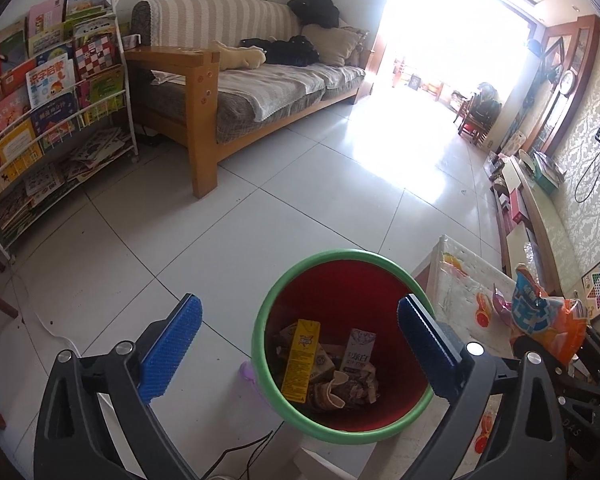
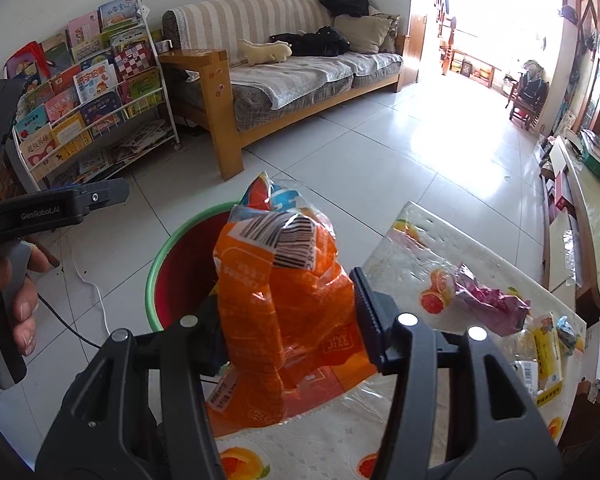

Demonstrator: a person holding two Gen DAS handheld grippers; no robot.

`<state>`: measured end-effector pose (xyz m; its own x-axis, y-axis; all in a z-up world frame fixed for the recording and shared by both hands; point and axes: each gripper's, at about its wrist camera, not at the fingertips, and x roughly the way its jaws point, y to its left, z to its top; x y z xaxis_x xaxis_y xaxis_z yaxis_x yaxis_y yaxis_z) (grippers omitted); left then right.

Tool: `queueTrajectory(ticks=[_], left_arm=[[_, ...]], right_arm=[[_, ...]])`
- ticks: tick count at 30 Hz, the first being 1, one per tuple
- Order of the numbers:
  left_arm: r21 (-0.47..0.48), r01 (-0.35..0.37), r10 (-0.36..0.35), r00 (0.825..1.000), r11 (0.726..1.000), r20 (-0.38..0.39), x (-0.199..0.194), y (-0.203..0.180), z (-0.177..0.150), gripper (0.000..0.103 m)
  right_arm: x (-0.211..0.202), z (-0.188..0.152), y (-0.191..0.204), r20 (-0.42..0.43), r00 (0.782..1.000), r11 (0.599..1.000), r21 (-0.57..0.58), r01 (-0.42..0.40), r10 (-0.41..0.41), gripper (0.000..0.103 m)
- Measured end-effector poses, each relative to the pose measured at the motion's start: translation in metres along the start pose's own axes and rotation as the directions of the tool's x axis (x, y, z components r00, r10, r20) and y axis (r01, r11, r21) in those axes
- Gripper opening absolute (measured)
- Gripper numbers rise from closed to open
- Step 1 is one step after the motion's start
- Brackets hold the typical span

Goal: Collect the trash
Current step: 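Open the right tool over the bucket to drop the orange bag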

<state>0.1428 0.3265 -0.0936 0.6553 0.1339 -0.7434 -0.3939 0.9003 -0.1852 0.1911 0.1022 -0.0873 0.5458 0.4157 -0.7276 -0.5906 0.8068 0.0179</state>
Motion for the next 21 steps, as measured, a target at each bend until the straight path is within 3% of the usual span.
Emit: queueTrajectory(ticks=[9, 11, 14, 21], left_arm=[[-0.053, -0.042, 0.042, 0.999, 0.998, 0.008, -0.002, 0.037, 0.001, 0.095], [-0.061, -0.044, 0.045, 0.999, 0.997, 0.004, 0.000, 0.042, 0.001, 0.095], [-0.066, -0.045, 0.045, 0.999, 0.997, -0.001, 0.003, 0.044, -0.002, 0.095], [-0.052, -0.008, 0.008, 1.000, 0.999, -0.009, 0.010, 0.025, -0.001, 0.095]], right_arm=[[0.038, 0.026, 0.039, -0.021, 0.998, 0.996, -0.062, -0.060, 0.059, 0.055], [0.039, 0.024, 0.041, -0.015, 0.998, 0.996, -0.064, -0.055, 0.054, 0.070], [0.040, 0.022, 0.042, -0.015, 0.999, 0.996, -0.071, -0.047, 0.046, 0.083], [0.029, 0.020, 0.026, -0.010, 1.000, 0.998, -0.063, -0.010, 0.010, 0.094]])
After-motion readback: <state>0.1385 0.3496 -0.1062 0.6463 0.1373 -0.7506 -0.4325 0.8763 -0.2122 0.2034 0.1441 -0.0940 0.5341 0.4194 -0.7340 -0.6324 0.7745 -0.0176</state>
